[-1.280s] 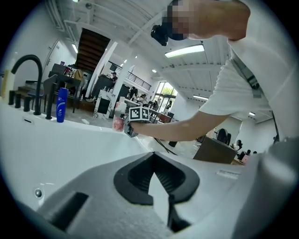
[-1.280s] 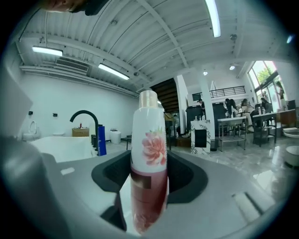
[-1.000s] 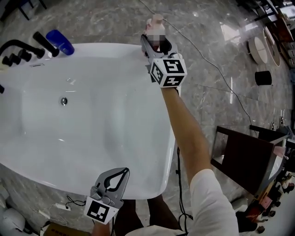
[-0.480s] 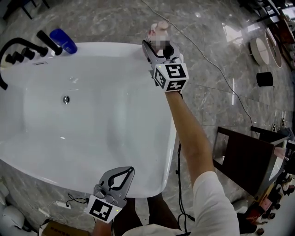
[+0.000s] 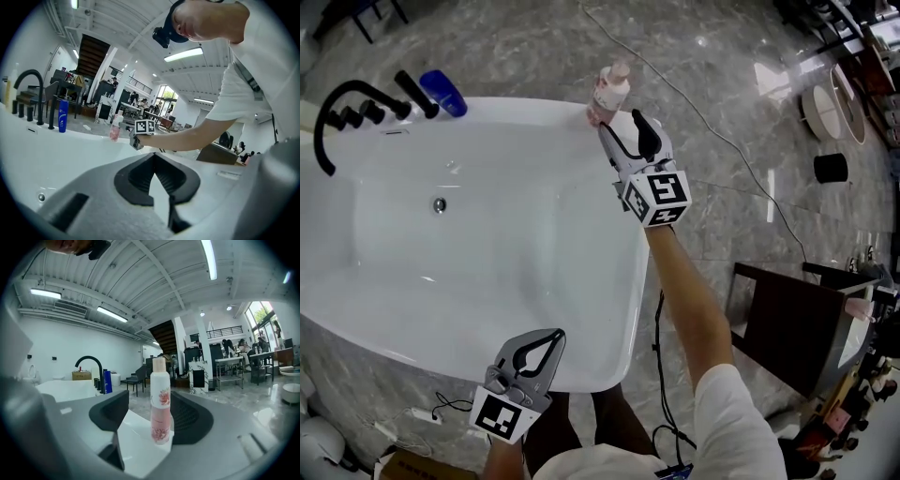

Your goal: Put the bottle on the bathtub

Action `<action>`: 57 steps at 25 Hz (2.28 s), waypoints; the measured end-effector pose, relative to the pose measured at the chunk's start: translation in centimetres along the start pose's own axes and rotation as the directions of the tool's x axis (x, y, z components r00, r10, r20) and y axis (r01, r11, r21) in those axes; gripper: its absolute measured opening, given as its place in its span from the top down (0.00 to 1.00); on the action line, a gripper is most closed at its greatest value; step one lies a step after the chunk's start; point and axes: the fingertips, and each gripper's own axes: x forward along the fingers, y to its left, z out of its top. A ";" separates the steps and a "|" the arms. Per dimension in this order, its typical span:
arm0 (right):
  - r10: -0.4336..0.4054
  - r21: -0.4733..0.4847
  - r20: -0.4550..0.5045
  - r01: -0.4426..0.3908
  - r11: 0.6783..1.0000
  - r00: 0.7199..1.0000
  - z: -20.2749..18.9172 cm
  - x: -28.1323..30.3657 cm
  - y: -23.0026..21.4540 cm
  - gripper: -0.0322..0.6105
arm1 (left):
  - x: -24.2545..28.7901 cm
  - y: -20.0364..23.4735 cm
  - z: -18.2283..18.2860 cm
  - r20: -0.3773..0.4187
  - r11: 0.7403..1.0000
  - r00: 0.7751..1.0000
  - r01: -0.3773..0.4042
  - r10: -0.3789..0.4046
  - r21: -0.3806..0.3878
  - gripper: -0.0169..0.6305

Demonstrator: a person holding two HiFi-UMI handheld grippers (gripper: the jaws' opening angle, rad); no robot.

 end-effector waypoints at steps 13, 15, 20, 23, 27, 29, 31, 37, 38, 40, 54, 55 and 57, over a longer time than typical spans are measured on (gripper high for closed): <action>0.019 0.048 -0.011 -0.019 0.999 1.000 10.3 -11.1 4.6 0.57 | -5.1 -4.5 10.8 0.094 0.995 0.995 -0.029 0.019 0.099 0.97; 0.012 0.075 -0.012 -0.011 0.997 1.000 12.0 -12.9 5.5 0.60 | -6.1 -5.2 11.7 0.080 0.992 0.997 -0.031 0.021 0.122 0.97; -0.001 0.149 0.026 -0.003 0.989 1.000 17.3 -16.8 7.0 0.67 | -7.0 -6.8 15.6 0.132 0.986 0.991 -0.009 -0.013 0.166 0.97; 0.021 0.156 0.015 -0.023 0.987 1.000 19.6 -19.6 8.6 0.67 | -7.6 -7.9 17.1 0.141 0.982 0.989 0.010 -0.037 0.188 0.97; 0.042 0.160 -0.018 -0.038 0.986 0.999 22.6 -23.4 11.2 0.70 | -8.8 -9.8 18.4 0.120 0.975 0.990 0.053 -0.081 0.218 0.97; 0.047 0.163 -0.005 -0.046 0.986 0.999 25.0 -24.9 12.7 0.72 | -9.7 -10.6 19.1 0.104 0.970 0.990 0.069 -0.096 0.232 0.97; 0.053 0.153 0.021 -0.056 0.987 0.998 27.7 -26.8 14.1 0.74 | -10.5 -11.5 19.9 0.093 0.966 0.990 0.076 -0.102 0.248 0.97; 0.081 0.113 0.116 -0.095 0.989 0.990 34.9 -32.3 17.5 0.74 | -11.5 -14.0 22.4 0.123 0.953 0.985 0.083 -0.124 0.292 0.97; 0.087 0.108 0.128 -0.101 0.989 0.988 35.9 -33.0 18.1 0.75 | -11.7 -14.4 22.8 0.126 0.949 0.983 0.087 -0.131 0.304 0.97; 0.096 0.097 0.145 -0.110 0.989 0.985 37.6 -34.2 19.3 0.75 | -12.1 -15.0 23.4 0.128 0.940 0.981 0.095 -0.143 0.327 0.97; 0.195 0.019 0.174 -0.201 0.979 0.965 41.0 -35.9 24.6 0.92 | -15.3 -15.4 25.6 0.214 0.936 0.970 0.030 -0.111 0.351 0.97; 0.196 0.015 0.174 -0.201 0.979 0.965 41.1 -35.8 24.7 0.93 | -15.3 -15.5 25.9 0.217 0.933 0.969 0.030 -0.115 0.358 0.97; 0.194 0.021 0.170 -0.200 0.980 0.966 41.0 -35.7 24.8 0.93 | -15.5 -15.5 26.1 0.218 0.932 0.969 0.031 -0.116 0.361 0.97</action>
